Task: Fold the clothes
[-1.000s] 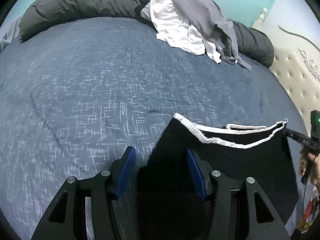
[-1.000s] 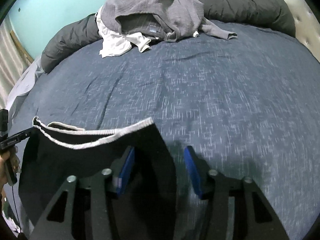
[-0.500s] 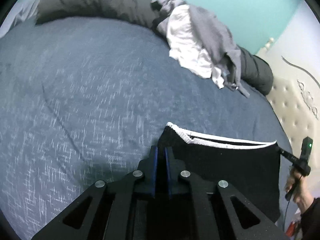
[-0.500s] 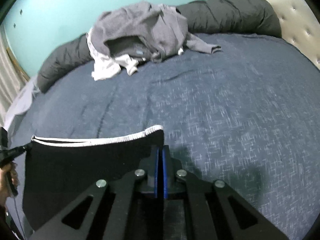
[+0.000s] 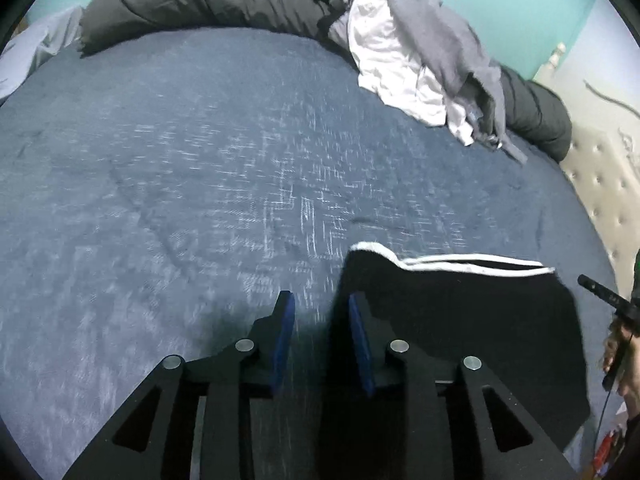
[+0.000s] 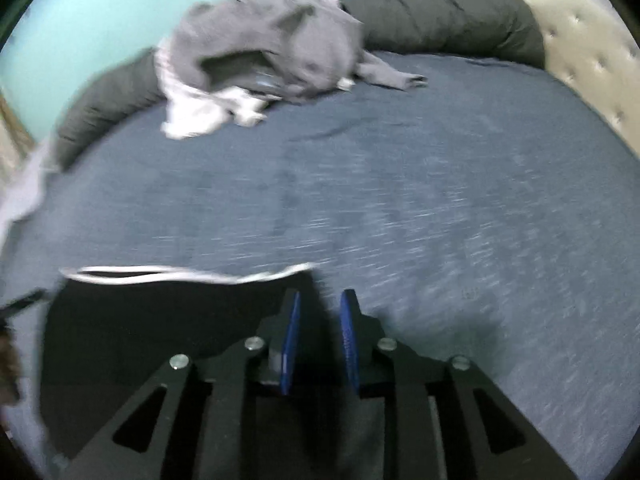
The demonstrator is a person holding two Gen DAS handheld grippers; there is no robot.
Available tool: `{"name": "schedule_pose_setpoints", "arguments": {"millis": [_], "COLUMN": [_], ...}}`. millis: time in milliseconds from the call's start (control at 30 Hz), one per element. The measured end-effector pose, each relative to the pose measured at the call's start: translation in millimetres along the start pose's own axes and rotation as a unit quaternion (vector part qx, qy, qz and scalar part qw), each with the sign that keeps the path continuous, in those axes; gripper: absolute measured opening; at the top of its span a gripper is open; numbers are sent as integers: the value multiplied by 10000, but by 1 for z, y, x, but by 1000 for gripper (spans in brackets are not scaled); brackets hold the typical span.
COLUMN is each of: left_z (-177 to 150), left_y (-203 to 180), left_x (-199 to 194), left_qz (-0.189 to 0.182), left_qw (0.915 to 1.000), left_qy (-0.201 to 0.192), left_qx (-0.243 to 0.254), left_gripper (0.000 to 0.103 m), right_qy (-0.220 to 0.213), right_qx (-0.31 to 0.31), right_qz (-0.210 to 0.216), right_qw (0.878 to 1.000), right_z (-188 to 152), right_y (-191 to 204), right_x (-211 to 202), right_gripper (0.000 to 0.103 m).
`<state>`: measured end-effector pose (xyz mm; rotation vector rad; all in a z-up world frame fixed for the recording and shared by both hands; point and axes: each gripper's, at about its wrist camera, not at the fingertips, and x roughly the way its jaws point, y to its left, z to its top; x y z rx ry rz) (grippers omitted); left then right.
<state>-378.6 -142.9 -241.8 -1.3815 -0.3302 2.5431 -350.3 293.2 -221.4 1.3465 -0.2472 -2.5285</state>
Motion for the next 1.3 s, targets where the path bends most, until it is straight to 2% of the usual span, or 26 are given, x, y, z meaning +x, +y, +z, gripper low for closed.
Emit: {"name": "schedule_pose_setpoints", "arguments": {"millis": [100, 200, 267, 300, 467, 633, 833, 967, 1067, 1167, 1300], "left_z": [-23, -52, -70, -79, -123, -156, -171, -173, -174, -175, -175], "left_y": [1, 0, -4, -7, -14, -15, -17, -16, -12, -9, -7], "left_x": [-27, -50, -59, -64, -87, -97, -94, -94, -95, -97, -99], "left_qz": [-68, -100, -127, -141, -282, -342, -419, -384, -393, -446, -498], "left_qw": [9996, 9985, 9981, 9979, 9961, 9953, 9959, 9962, 9957, 9950, 9943], "left_qy": [-132, -208, -248, -268, -407, -455, -489, -554, -585, -608, -622], "left_qx": [-251, -488, -546, -565, -737, -782, -643, -554, -598, -659, -702], "left_gripper": [33, 33, 33, 33, 33, 33, 34, 34, 34, 34, 34], "right_qy": [42, 401, 620, 714, 955, 943, 1076, 1022, 998, 942, 1017], "right_qx": [-121, -308, -327, -341, -48, -182, -320, -371, -222, -354, -406], "right_qz": [257, 676, 854, 899, 1099, 707, 290, 194, 250, 310, 273], "right_qw": [9996, 9964, 9939, 9928, 9893, 9929, 9933, 9939, 9944, 9944, 9936], "right_z": [-16, -51, -72, -82, -120, -143, -165, -166, -162, -169, -181], "right_y": [23, 65, 88, 100, 137, 160, 168, 172, 174, 183, 181], "right_x": [-17, -25, -24, -22, -8, 6, 34, 37, 25, 12, 24], "right_gripper": [20, 20, 16, 13, 10, 10, 9, 9, 9, 9, 8]}}
